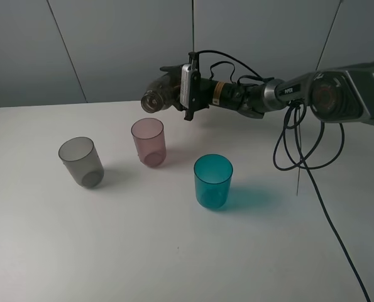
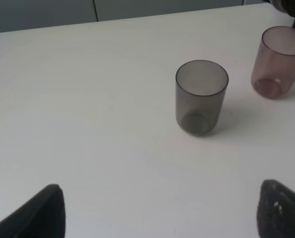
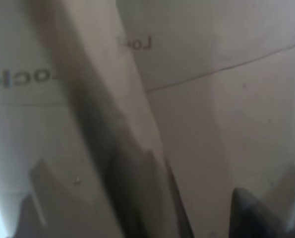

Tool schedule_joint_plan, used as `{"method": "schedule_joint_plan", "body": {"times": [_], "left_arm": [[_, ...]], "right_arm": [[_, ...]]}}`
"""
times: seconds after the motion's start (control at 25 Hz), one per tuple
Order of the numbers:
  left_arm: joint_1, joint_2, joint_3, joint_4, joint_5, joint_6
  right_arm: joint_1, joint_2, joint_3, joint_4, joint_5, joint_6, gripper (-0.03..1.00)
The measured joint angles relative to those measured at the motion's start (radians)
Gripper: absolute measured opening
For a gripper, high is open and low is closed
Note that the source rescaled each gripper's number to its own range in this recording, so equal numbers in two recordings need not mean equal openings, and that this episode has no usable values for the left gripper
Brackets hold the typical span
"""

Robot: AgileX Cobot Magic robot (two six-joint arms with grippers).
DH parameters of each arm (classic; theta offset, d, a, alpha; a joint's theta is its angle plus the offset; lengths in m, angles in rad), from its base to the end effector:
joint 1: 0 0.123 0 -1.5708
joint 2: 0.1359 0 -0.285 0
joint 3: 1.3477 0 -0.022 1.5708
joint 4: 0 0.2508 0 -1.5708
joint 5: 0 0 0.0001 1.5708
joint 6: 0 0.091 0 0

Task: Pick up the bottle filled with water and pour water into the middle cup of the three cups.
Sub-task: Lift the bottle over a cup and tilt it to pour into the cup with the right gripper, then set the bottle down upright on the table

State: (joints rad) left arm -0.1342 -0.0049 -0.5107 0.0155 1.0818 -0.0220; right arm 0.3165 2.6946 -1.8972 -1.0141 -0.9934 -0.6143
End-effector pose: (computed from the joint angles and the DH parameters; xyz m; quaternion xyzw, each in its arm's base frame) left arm -0.0075 0.0023 0.2785 0.0475 0.8533 -0.0328 0.5182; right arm 0.4929 0.2295 0.0615 -0.6685 0.2515 -0.0719 0.6962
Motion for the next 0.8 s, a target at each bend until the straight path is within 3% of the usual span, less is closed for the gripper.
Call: {"method": "schedule_joint_plan", "body": {"times": [0.8], "left_arm": [[0.000,0.000,0.000,0.000,0.000,0.000]], "right_arm": [[0.000,0.000,0.000,-0.010,0.015,-0.113,0.00]]}}
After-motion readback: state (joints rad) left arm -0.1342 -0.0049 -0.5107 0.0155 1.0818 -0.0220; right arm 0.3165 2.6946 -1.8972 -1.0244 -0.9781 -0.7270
